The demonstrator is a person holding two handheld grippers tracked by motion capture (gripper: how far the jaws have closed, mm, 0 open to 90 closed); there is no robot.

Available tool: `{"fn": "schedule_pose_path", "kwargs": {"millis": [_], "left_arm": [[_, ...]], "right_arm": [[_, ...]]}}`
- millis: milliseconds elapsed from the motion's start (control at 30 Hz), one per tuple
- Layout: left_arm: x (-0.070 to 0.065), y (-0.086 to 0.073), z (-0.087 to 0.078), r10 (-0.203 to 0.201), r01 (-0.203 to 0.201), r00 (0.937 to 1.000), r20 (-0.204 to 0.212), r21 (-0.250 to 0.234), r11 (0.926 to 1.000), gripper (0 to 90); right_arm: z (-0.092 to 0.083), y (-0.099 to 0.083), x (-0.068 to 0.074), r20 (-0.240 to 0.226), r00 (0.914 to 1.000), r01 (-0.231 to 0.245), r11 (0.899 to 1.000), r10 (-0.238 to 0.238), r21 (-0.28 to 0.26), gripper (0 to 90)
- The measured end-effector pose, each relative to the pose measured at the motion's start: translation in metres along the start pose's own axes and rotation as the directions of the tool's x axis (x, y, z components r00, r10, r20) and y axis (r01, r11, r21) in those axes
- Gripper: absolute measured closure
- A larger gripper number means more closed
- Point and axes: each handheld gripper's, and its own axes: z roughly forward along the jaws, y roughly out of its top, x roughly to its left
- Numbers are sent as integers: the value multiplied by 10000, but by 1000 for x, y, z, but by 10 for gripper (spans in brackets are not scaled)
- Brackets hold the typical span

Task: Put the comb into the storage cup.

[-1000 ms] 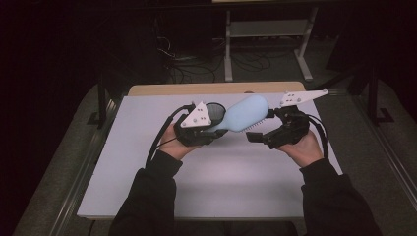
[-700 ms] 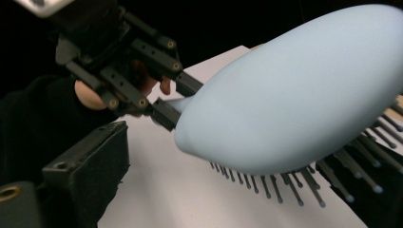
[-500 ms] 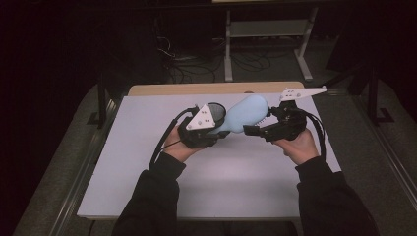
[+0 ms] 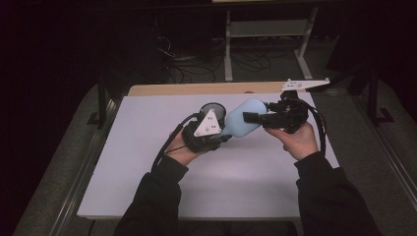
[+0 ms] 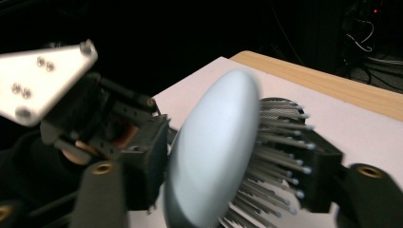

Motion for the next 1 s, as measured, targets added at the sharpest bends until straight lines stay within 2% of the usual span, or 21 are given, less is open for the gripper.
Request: {"fn": "schedule_pose_path", "kwargs": {"millis": [233, 467, 633, 733, 800, 833, 1000], "left_arm": [[-1, -5, 3, -160, 159, 9999, 58, 159, 9997, 707], [1, -10, 1, -569, 573, 9981, 243, -162, 9982, 709], [3, -11, -2, -747, 761, 9965, 378, -382, 9964, 709], [3, -11, -3, -813, 834, 9956, 464, -438, 9956, 709], [3, -12, -4, -927, 958, 9941, 559, -543, 9939, 696], [4, -12, -5, -1024, 1061, 9930, 592, -635, 9923, 678], [8, -17, -10, -1353, 1418, 9876, 795, -819, 9865, 667]], "right_arm": [[5, 6, 9, -244, 9994, 275, 9987, -264, 441, 475], [11, 17, 16, -337, 9985, 462, 9938, -430, 1011, 505], [13, 25, 18, -505, 9979, 479, 9904, -416, 1299, 518], [14, 30, 21, -544, 9969, 647, 9862, -569, 1527, 522], [15, 34, 24, -478, 9961, 817, 9822, -746, 1693, 525], [17, 36, 27, -267, 9946, 1035, 9766, -1002, 1883, 526], [18, 40, 28, -138, 9941, 1086, 9737, -1080, 2001, 526]]}}
